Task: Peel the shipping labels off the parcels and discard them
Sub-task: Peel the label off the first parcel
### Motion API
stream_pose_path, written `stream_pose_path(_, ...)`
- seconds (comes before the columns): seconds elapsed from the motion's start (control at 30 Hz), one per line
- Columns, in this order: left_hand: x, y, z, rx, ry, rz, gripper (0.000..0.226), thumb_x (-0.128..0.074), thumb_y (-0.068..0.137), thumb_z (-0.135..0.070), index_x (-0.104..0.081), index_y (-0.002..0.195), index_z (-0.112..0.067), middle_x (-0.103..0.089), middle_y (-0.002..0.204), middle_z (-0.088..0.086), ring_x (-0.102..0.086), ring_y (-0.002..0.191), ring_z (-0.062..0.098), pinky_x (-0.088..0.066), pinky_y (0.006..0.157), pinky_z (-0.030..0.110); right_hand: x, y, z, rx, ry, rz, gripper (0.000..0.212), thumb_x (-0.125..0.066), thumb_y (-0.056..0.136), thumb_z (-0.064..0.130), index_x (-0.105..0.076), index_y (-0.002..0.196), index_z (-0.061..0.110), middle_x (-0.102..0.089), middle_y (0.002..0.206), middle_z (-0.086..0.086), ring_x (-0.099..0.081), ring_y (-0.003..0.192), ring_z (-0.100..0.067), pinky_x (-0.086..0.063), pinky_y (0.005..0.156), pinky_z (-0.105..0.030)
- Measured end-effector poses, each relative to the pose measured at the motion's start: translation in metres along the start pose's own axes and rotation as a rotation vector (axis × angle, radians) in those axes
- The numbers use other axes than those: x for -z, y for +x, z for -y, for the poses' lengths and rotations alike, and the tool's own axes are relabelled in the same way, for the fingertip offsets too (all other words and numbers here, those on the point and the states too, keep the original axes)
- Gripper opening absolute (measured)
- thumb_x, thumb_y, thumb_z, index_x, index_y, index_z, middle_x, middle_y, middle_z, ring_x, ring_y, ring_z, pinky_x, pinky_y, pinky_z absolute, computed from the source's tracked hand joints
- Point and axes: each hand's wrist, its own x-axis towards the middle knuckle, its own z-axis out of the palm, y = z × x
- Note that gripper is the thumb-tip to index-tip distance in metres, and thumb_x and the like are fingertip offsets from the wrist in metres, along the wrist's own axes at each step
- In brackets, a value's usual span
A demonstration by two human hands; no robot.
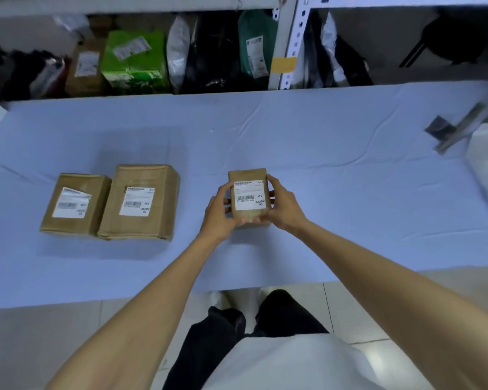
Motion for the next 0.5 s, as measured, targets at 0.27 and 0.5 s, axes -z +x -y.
stream_pose_path(0.27,0.0023,0.0037,-0.0061,0.029,-0.008,0.0,0.081,-0.076,0.073,0.006,-0.04,0.139,-0.024,-0.05,0.129,0.016,-0.056,0.101,0.02,-0.05,0.057,0.007,0.0052,0.0054,-0.0024,0.014,0.025,0.037,0.1,-0.082,0.065,0.002,-0.026,0.147,0.017,-0.056,0.109,0.0,-0.055,0.093,-0.014,-0.044,0.06,-0.009)
stream_pose_path(0.5,-0.0011,0.0036,-0.0073,0.036,-0.056,-0.024,0.074,-0.073,0.075,0.009,-0.043,0.136,-0.019,-0.049,0.125,0.013,-0.053,0.098,0.021,-0.048,0.054,0.006,0.0035,0.0034,-0.003,0.007,0.083,0.018,0.099,-0.082,0.068,0.005,-0.025,0.148,0.019,-0.055,0.106,0.002,-0.057,0.094,-0.016,-0.046,0.063,-0.011)
